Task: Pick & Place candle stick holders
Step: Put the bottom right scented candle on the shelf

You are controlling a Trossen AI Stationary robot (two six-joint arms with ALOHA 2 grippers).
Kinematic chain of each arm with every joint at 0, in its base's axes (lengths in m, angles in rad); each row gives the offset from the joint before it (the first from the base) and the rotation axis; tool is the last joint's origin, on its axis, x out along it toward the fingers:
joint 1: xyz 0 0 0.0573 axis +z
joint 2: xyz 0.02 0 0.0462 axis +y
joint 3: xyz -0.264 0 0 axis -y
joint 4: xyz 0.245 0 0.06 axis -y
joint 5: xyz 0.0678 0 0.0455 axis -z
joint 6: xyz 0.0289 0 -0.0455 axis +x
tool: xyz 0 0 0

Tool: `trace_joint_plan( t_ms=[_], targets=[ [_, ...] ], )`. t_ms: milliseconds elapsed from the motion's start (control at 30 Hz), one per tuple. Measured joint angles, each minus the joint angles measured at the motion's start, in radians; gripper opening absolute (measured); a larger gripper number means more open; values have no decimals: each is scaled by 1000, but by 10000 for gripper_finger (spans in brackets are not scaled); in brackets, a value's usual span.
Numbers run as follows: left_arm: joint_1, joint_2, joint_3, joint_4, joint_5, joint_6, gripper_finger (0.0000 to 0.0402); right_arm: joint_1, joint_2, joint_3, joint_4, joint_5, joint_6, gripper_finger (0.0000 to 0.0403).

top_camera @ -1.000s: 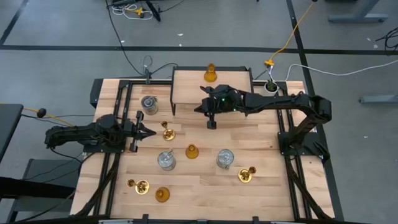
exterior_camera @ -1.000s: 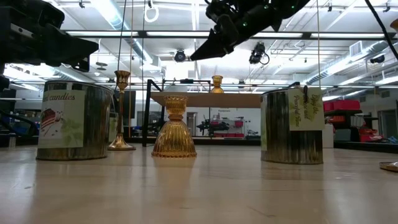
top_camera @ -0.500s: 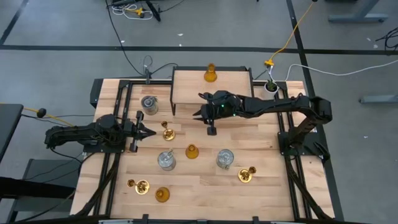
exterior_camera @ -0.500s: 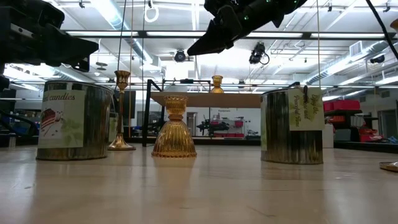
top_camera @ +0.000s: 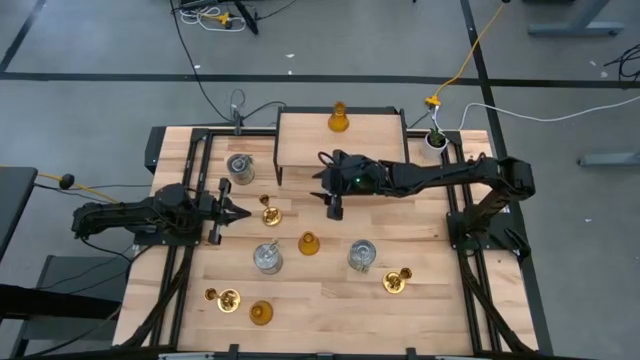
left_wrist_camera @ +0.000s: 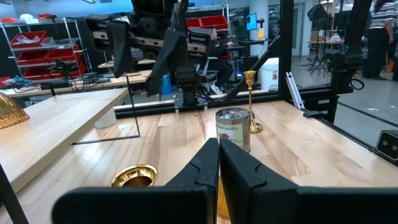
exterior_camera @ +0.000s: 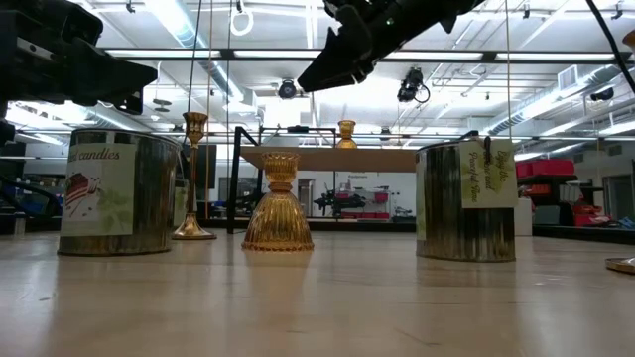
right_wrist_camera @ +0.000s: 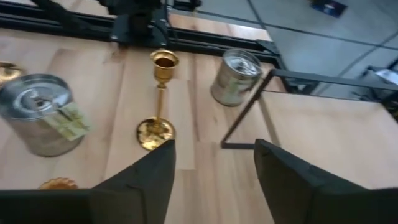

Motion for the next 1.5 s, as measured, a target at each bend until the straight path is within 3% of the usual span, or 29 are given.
trace_joint_plan(
  t_ms=[200, 367, 567, 900, 1200, 1500],
  targets=[
    [0, 0, 0, 0, 0, 0, 18, 28, 0, 0, -1, 104, 0, 256],
    [0, 0, 0, 0, 0, 0, 18, 44, 0, 0, -5, 105, 11, 271],
    [0, 0, 0, 0, 0, 0, 18, 60, -21, -1, -27, 93, 163, 284],
    [0, 0, 0, 0, 0, 0, 18, 74, -66, -1, -53, -142, 259, 321],
    [0, 0, 0, 0, 0, 0, 19, 139, -72, -1, -133, -149, 217, 367],
    [0, 0, 0, 0, 0, 0, 18, 215, -122, 0, -256, -138, 156, 387]
  ],
)
